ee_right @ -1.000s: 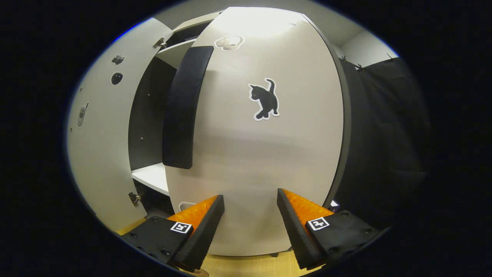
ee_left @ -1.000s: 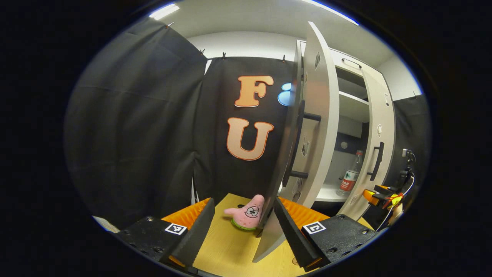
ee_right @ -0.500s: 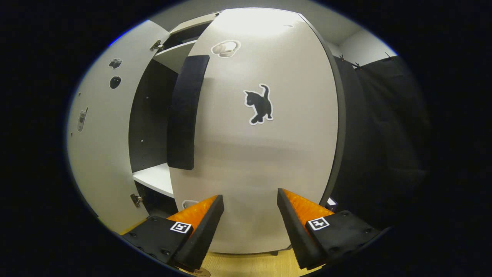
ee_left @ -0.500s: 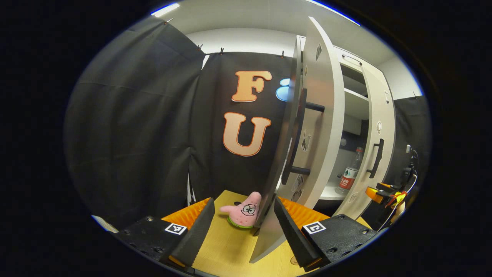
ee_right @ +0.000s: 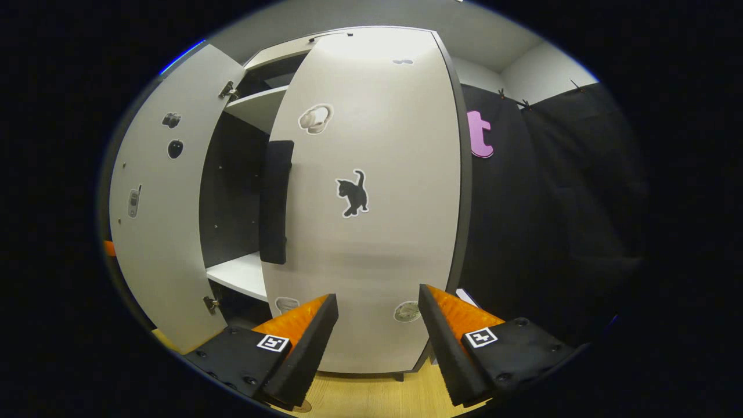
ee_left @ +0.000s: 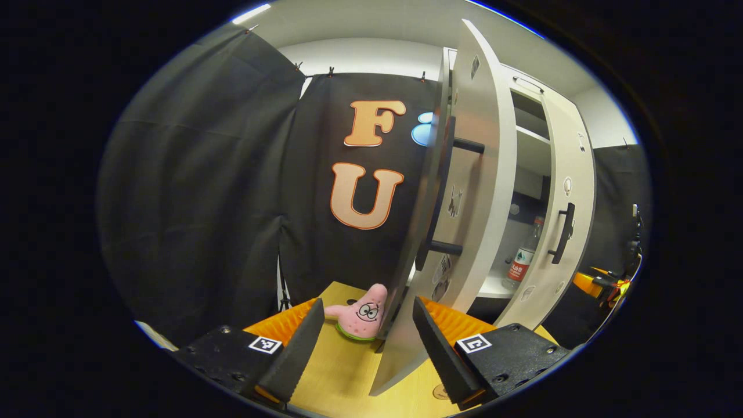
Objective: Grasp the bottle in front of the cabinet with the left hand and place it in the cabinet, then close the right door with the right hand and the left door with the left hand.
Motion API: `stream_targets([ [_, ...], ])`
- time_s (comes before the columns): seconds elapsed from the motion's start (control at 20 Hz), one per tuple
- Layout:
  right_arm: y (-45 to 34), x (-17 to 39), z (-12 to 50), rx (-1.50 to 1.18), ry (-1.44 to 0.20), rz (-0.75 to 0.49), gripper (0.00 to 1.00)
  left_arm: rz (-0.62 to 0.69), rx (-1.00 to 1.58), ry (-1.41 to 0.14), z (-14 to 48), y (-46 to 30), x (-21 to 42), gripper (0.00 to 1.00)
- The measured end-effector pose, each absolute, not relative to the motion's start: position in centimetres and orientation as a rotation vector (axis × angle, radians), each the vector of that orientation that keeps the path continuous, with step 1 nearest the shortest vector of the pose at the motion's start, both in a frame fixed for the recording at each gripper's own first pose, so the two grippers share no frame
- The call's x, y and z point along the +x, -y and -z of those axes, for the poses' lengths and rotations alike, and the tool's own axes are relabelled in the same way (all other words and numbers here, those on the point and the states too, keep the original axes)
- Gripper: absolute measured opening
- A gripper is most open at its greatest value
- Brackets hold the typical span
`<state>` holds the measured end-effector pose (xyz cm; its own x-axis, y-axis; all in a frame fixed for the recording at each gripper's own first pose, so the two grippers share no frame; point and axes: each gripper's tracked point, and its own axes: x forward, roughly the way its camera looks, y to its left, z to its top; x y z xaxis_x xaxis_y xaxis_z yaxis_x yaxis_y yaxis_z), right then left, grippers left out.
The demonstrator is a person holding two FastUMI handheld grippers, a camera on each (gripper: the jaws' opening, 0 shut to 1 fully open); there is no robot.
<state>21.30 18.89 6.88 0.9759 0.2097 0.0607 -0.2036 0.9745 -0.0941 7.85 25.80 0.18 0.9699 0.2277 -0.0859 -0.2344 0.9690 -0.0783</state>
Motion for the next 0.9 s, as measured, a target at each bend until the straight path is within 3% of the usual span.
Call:
stream_targets([
  [0.9, -11.0, 13.9, -10.9, -0.071, 0.135, -0.128, 0.94, -0.022, -0.04, -0.113, 0.8, -15.6, 11.5, 0.94],
])
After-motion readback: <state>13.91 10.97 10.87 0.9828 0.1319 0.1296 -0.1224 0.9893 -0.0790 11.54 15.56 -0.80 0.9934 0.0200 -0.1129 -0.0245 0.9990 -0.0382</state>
